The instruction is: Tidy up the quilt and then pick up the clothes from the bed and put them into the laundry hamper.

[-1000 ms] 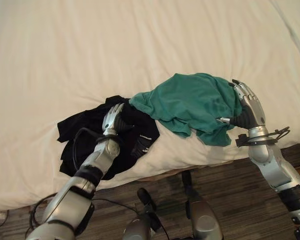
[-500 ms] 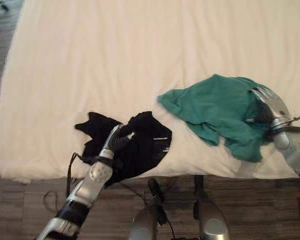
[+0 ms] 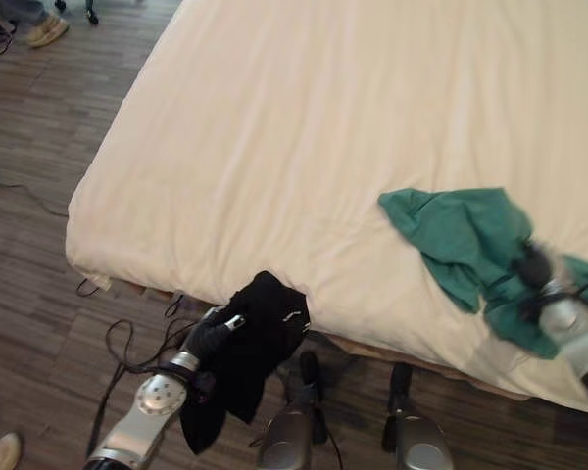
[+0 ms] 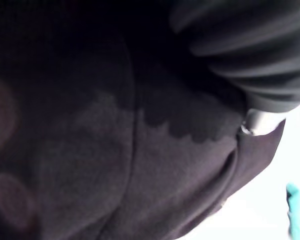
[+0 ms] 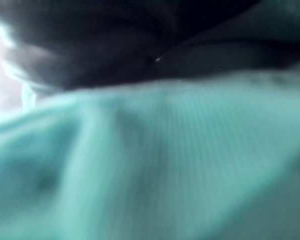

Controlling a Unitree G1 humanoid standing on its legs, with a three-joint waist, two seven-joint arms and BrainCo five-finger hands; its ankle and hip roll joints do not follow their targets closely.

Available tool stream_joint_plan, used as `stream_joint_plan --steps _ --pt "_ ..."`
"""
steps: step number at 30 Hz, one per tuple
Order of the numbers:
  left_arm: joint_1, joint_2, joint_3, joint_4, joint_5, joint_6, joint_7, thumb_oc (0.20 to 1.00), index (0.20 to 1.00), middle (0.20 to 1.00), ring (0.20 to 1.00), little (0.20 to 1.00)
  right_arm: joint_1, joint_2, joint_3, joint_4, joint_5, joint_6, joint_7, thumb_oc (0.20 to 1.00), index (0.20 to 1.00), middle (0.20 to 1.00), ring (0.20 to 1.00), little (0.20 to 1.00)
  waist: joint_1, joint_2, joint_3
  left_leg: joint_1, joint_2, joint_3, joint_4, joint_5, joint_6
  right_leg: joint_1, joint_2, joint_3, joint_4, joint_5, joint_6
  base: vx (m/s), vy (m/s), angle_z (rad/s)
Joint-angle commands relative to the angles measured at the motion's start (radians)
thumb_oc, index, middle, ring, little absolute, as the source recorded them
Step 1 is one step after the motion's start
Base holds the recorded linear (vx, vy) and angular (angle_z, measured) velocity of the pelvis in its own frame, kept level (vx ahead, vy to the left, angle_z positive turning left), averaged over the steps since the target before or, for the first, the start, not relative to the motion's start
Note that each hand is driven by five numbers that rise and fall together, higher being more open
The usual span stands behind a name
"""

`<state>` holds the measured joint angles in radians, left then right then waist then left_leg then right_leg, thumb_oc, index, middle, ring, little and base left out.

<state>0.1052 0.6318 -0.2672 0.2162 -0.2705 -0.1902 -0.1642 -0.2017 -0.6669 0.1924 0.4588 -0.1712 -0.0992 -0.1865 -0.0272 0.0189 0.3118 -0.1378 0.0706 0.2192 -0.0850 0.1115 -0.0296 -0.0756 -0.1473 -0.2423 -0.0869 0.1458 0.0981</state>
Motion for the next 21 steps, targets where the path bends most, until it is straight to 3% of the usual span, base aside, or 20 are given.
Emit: stream_joint_plan --steps 1,2,4,5,7,10,13,15,17,18,19,21 --pt "-0.071 -0.052 -0.020 0.044 0.037 -0.013 -0.012 0.200 0.200 0.200 0.200 0.200 0.130 0.127 0.103 -0.011 0.100 -0.057 0.136 0.200 0.200 0.200 0.200 0.200 -0.048 -0.054 -0.057 0.099 0.035 0.101 -0.002 -0.072 -0.058 0.024 -0.065 0.054 0.000 -0.049 0.109 0.09 0.191 -0.36" --pt "-0.055 -0.103 -0.014 0.109 0.078 0.009 -0.014 0.200 0.200 0.200 0.200 0.200 0.221 0.197 0.111 0.009 0.106 -0.055 0.185 0.200 0.200 0.200 0.200 0.200 -0.072 -0.070 -0.063 0.134 0.035 0.123 -0.002 -0.090 -0.051 0.040 -0.060 0.071 0.000 -0.040 0.111 0.06 0.144 -0.42" --pt "-0.047 -0.125 -0.013 0.147 0.069 0.021 -0.022 0.200 0.200 0.200 0.200 0.200 0.272 0.230 0.109 0.028 0.125 -0.056 0.206 0.200 0.200 0.200 0.200 0.200 -0.085 -0.074 -0.065 0.146 0.036 0.135 -0.002 -0.092 -0.049 0.038 -0.055 0.086 0.017 -0.031 0.111 0.04 0.150 -0.61" --pt "-0.025 -0.151 -0.005 0.202 0.057 0.035 -0.017 0.200 0.200 0.200 0.200 0.200 0.352 0.285 0.091 0.089 0.168 -0.047 0.236 0.200 0.200 0.200 0.200 0.200 -0.114 -0.080 -0.066 0.178 0.041 0.157 -0.002 -0.099 -0.044 0.024 -0.042 0.123 0.080 -0.030 0.115 0.04 0.142 -0.65" --pt "-0.015 -0.165 -0.002 0.253 0.062 0.037 0.001 0.200 0.200 0.200 0.200 0.200 0.391 0.324 0.081 0.155 0.207 -0.038 0.244 0.200 0.200 0.200 0.200 0.200 -0.132 -0.079 -0.065 0.197 0.044 0.178 -0.002 -0.104 -0.041 0.004 -0.023 0.160 0.120 -0.033 0.117 0.02 0.116 -0.61" --pt "-0.022 -0.182 0.002 0.309 0.085 0.035 0.027 0.200 0.200 0.200 0.200 0.200 0.406 0.345 0.079 0.212 0.219 -0.031 0.248 0.200 0.200 0.200 0.200 0.200 -0.143 -0.073 -0.067 0.208 0.039 0.184 -0.002 -0.110 -0.038 0.003 -0.007 0.184 0.135 -0.050 0.113 -0.01 0.074 -0.57" --pt "-0.024 -0.203 0.011 0.360 0.114 0.040 0.071 0.200 0.200 0.200 0.200 0.200 0.422 0.353 0.084 0.215 0.223 -0.034 0.251 0.200 0.200 0.200 0.200 0.200 -0.157 -0.059 -0.074 0.199 0.032 0.153 -0.002 -0.101 -0.034 -0.007 0.071 0.300 0.190 -0.097 0.095 -0.03 0.028 -0.14" --pt "-0.025 -0.224 0.028 0.400 0.103 0.035 0.093 0.200 0.200 0.200 0.200 0.200 0.391 0.360 0.115 0.230 0.223 -0.035 0.240 0.200 0.200 0.200 0.200 0.200 -0.140 -0.050 -0.076 0.197 0.022 0.132 -0.002 -0.100 -0.026 0.035 0.090 0.317 0.155 -0.139 0.065 -0.02 -0.046 0.44" --pt "-0.039 -0.250 0.048 0.451 0.079 0.030 0.125 0.200 0.200 0.200 0.200 0.200 0.333 0.367 0.156 0.242 0.210 -0.036 0.227 0.200 0.200 0.200 0.200 0.200 -0.111 -0.045 -0.081 0.175 0.017 0.088 -0.002 -0.083 -0.028 0.058 0.105 0.341 0.102 -0.142 0.047 -0.05 -0.152 0.36" --pt "-0.074 -0.289 0.065 0.545 0.052 0.028 0.160 0.200 0.200 0.200 0.200 0.200 0.246 0.377 0.217 0.288 0.180 -0.026 0.205 0.200 0.200 0.200 0.200 0.200 -0.068 -0.038 -0.085 0.158 0.006 0.056 -0.002 -0.079 -0.025 0.093 0.091 0.308 0.035 -0.143 0.039 -0.06 -0.119 0.19" --pt "-0.075 -0.289 0.065 0.545 0.052 0.028 0.160 0.200 0.200 0.200 0.200 0.200 0.245 0.377 0.217 0.289 0.180 -0.026 0.205 0.200 0.200 0.200 0.200 0.200 -0.068 -0.038 -0.086 0.155 0.007 0.056 -0.002 -0.077 -0.026 0.090 0.092 0.308 0.034 -0.140 0.038 -0.06 -0.107 0.30" --pt "-0.115 -0.327 0.064 0.618 0.043 0.024 0.193 0.200 0.200 0.200 0.200 0.200 0.146 0.382 0.258 0.316 0.159 -0.019 0.175 0.200 0.200 0.200 0.200 0.200 -0.024 -0.023 -0.083 0.124 -0.001 0.019 -0.002 -0.062 -0.026 0.099 0.086 0.271 0.000 -0.147 0.037 -0.20 -0.026 0.77"
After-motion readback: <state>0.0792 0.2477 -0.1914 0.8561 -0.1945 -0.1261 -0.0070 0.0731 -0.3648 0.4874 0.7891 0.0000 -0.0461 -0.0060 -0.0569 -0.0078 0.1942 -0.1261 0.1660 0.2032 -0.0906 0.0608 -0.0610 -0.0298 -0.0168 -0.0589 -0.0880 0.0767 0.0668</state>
